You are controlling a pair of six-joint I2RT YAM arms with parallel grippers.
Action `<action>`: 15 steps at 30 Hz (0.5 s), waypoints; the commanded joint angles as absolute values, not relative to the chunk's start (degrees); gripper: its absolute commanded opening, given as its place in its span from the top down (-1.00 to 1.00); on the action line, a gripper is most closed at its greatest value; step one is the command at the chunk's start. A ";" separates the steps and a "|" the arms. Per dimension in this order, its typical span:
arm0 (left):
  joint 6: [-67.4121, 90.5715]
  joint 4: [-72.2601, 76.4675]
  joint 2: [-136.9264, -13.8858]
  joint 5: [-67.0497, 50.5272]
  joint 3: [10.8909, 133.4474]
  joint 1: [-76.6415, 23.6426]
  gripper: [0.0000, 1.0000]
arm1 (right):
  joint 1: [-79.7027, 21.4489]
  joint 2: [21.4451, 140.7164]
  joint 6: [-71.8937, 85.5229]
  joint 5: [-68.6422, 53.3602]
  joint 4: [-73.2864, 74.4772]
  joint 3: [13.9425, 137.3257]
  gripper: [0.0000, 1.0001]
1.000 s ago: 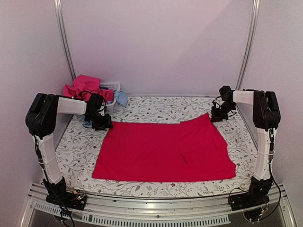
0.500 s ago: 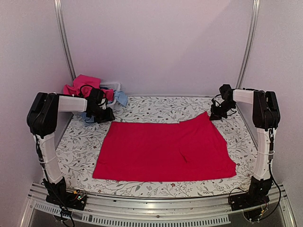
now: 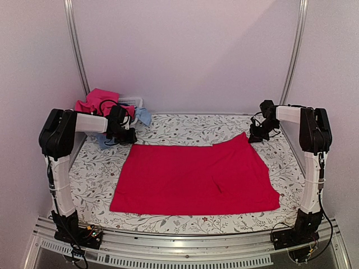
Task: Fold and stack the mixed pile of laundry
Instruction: Pick up the 1/3-folded T-shirt from the center of the board.
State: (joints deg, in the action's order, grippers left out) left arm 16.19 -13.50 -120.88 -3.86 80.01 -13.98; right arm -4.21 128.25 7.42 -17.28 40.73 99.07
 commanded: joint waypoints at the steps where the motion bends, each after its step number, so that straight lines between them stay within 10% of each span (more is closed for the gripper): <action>1: 15.77 -15.65 -122.86 -6.21 80.09 -14.63 0.36 | -3.94 129.09 6.94 -17.67 40.83 100.82 1.00; 15: 14.21 -1.33 -114.09 3.76 68.41 -16.60 0.23 | -3.89 129.35 7.21 -18.27 41.04 101.37 1.00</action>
State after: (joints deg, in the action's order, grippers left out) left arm 14.81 -8.01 -116.64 -1.13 71.02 -15.86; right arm -4.21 128.40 7.46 -17.72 41.19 99.81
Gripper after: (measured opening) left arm 0.377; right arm 0.006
